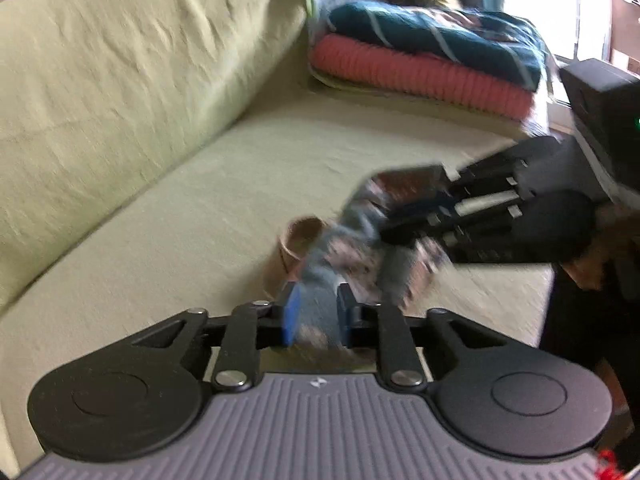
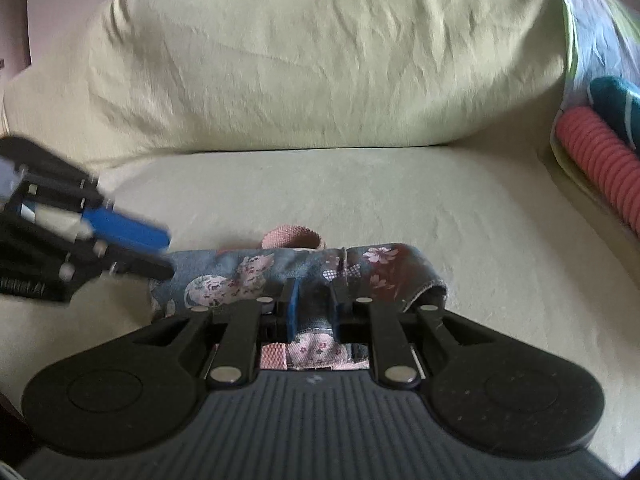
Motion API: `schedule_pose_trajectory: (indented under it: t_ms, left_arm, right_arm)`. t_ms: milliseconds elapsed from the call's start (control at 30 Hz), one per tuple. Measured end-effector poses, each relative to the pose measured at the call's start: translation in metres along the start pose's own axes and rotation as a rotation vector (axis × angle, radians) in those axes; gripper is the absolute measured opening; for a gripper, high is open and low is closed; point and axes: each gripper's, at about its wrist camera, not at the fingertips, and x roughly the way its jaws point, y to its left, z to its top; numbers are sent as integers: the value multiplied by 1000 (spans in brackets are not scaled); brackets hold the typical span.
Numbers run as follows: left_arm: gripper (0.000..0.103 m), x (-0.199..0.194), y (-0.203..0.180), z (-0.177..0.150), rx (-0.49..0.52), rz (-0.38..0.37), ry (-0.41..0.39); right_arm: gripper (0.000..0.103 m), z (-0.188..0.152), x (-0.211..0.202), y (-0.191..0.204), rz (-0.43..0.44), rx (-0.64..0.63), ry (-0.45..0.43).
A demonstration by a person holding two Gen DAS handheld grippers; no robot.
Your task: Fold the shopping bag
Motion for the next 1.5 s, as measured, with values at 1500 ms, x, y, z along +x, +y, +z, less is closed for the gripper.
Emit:
schedule_pose_trajectory:
  t_ms: [1500]
  left_arm:
    - [42, 101, 128, 34, -398, -504, 139]
  right_arm:
    - [13, -3, 7, -18, 74, 65, 9]
